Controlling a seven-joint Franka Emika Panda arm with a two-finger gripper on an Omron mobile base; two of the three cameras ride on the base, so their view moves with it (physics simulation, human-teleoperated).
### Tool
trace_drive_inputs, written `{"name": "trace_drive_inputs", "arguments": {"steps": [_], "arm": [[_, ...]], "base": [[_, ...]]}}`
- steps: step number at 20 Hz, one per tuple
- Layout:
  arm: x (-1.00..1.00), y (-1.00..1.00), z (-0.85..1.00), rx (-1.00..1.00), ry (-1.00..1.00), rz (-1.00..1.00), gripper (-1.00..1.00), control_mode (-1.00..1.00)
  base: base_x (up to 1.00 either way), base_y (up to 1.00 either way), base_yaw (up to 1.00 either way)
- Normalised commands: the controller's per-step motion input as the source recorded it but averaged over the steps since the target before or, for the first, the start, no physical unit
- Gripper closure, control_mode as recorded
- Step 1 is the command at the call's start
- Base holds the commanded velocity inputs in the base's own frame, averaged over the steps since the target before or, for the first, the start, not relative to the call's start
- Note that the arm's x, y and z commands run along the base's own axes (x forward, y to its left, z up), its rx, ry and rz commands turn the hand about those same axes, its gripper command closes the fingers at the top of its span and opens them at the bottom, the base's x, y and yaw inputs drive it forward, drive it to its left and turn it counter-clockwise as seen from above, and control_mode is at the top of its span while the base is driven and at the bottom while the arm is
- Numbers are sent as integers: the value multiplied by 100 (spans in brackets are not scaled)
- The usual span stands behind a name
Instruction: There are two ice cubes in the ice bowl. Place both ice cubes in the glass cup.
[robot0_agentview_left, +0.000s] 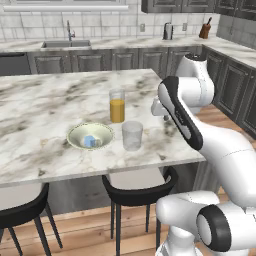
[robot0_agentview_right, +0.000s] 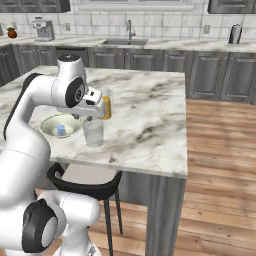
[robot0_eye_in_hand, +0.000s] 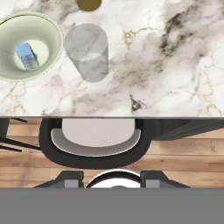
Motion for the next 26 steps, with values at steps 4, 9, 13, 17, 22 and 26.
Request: {"name": "trace_drive_inputs", "arguments": {"steps": [4, 9, 13, 17, 22, 26], "arm": [[-24, 14, 0, -3, -2, 2, -100, -100], [-8, 36, 0, -7, 4, 4, -100, -100], [0, 15, 0, 0, 3, 2, -100, -100], [0, 5, 0, 0, -1, 0, -100, -100], [21, 77, -1, 0, -5, -2, -100, -100], [22, 91, -6, 1, -13, -3, -100, -100]], "base": [[0, 0, 0], [0, 0, 0], [0, 0, 0], [0, 0, 0], [0, 0, 0], [0, 0, 0]]}}
